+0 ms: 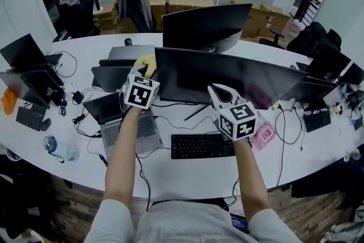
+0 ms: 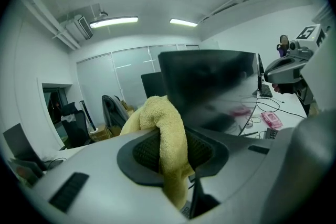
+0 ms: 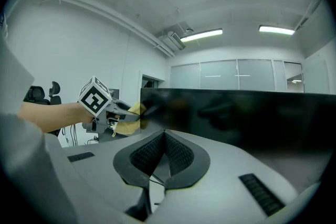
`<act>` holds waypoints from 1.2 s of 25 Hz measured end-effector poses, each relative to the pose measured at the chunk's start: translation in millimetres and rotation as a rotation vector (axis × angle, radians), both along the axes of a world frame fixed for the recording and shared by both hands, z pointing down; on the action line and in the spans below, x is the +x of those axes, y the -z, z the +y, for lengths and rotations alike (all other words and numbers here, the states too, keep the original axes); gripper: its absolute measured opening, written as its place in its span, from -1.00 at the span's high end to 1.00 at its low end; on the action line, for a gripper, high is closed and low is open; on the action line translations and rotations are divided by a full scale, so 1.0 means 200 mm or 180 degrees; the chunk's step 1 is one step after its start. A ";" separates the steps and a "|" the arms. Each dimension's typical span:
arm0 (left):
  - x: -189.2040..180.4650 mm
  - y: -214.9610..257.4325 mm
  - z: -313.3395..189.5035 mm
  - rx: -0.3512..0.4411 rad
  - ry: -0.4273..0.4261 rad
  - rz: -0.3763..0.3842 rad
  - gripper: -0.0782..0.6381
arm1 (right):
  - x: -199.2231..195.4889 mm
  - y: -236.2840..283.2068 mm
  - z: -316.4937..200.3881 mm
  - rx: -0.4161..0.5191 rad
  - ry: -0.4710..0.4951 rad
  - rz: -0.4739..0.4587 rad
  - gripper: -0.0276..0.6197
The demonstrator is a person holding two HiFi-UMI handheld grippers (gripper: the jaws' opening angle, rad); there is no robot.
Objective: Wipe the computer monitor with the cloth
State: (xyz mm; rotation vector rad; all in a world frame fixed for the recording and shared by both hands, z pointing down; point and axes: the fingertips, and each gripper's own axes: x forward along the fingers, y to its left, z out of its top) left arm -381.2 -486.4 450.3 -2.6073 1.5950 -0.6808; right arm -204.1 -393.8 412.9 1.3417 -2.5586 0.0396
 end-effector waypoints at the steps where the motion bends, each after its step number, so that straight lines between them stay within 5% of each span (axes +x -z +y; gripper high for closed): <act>1: 0.00 -0.03 0.00 -0.0036 -0.0011 0.0000 0.46 | 0.00 -0.02 0.00 -0.0020 -0.0008 -0.0002 0.84; 13: 0.03 -0.66 -0.02 -0.0590 0.0043 0.0053 0.46 | 0.06 -0.33 -0.01 -0.0338 -0.0083 0.0020 0.84; 30: 0.04 -1.22 0.00 -0.1122 0.0023 -0.0040 0.48 | 0.15 -0.66 -0.01 -0.0614 -0.0174 0.0067 0.84</act>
